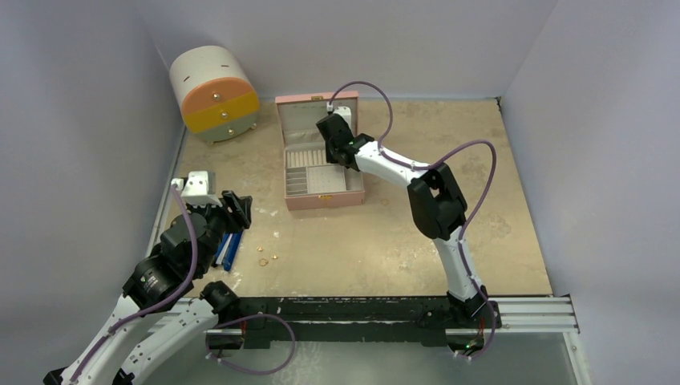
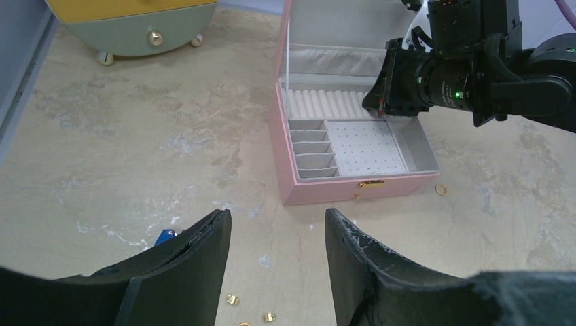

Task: Organize the mixed jewelry

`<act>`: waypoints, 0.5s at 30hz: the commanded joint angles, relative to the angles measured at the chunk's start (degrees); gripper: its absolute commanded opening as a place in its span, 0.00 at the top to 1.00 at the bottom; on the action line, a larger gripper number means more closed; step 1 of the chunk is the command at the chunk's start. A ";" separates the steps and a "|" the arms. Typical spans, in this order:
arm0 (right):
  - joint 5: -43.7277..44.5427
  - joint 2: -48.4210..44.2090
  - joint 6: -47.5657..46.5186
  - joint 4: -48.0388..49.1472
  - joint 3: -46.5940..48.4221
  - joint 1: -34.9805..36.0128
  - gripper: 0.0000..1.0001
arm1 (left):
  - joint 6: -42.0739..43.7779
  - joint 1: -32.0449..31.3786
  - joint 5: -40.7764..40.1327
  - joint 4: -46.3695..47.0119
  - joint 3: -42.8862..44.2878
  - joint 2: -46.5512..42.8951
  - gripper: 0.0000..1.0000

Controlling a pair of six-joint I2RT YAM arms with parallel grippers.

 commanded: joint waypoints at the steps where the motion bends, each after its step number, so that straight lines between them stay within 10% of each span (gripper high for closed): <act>1: 0.39 1.03 1.88 -1.90 -2.21 -0.34 1.00 | 1.02 -0.19 -0.94 2.60 -0.03 0.43 0.47; 15: 1.43 -7.60 0.55 -3.06 -0.75 -0.37 0.70 | 1.11 -0.18 -1.10 2.41 0.08 0.55 0.47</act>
